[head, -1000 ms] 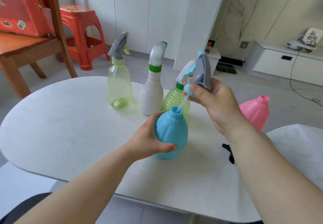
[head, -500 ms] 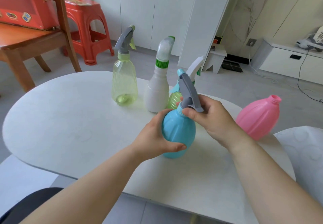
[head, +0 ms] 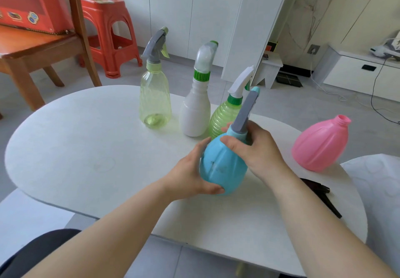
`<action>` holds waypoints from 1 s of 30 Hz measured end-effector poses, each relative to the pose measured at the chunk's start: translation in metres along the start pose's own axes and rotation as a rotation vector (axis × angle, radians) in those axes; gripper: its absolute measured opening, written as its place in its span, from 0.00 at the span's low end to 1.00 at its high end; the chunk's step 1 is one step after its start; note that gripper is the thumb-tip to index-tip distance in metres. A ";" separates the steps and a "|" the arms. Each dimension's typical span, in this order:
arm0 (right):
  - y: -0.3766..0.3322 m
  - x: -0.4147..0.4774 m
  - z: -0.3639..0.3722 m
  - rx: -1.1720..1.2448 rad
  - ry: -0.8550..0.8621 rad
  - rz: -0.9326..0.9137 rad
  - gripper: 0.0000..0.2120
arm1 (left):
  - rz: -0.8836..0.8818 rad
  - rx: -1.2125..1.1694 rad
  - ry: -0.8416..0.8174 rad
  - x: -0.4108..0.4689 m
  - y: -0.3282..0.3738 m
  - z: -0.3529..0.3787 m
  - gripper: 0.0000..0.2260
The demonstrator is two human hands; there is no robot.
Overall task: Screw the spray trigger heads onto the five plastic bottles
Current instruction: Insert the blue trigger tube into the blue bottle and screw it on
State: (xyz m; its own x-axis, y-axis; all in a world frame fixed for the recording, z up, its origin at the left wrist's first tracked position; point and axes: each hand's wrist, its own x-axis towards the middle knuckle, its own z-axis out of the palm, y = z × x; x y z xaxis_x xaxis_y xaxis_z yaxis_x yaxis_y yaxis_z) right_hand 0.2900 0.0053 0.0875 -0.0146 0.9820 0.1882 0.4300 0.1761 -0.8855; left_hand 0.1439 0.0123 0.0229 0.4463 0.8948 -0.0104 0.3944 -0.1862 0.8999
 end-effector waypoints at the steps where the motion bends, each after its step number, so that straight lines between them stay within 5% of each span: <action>1: 0.001 -0.001 -0.002 -0.027 -0.038 0.015 0.07 | -0.004 0.001 0.005 0.000 -0.001 0.003 0.43; 6: 0.007 -0.001 0.007 0.026 0.182 0.061 0.08 | 0.026 0.049 0.214 0.001 0.001 0.027 0.42; 9: 0.009 -0.001 0.017 0.046 0.274 0.042 0.08 | 0.035 -0.006 0.189 0.001 0.001 0.027 0.44; 15: 0.011 0.003 -0.007 0.252 0.086 0.108 0.03 | -0.013 -0.086 -0.098 0.004 -0.008 0.004 0.42; 19: 0.010 0.002 -0.008 0.209 -0.036 0.115 0.01 | -0.015 -0.031 0.025 0.001 -0.007 0.020 0.43; 23: 0.014 -0.008 0.004 0.192 0.126 0.094 0.06 | 0.036 -0.135 -0.001 0.000 0.001 0.017 0.43; 28: 0.006 -0.009 -0.009 0.244 -0.204 0.114 0.09 | 0.039 -0.212 -0.128 0.006 0.019 0.000 0.39; 30: 0.006 -0.007 -0.008 0.246 -0.110 0.135 0.06 | 0.009 -0.199 0.015 0.006 0.024 0.012 0.39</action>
State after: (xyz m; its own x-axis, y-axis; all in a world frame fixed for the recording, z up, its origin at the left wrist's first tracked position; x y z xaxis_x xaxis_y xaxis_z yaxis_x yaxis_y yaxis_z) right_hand 0.2999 -0.0011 0.0846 -0.0755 0.9968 0.0265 0.2030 0.0414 -0.9783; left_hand 0.1657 0.0078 0.0391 0.4368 0.8996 0.0027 0.2230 -0.1112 0.9685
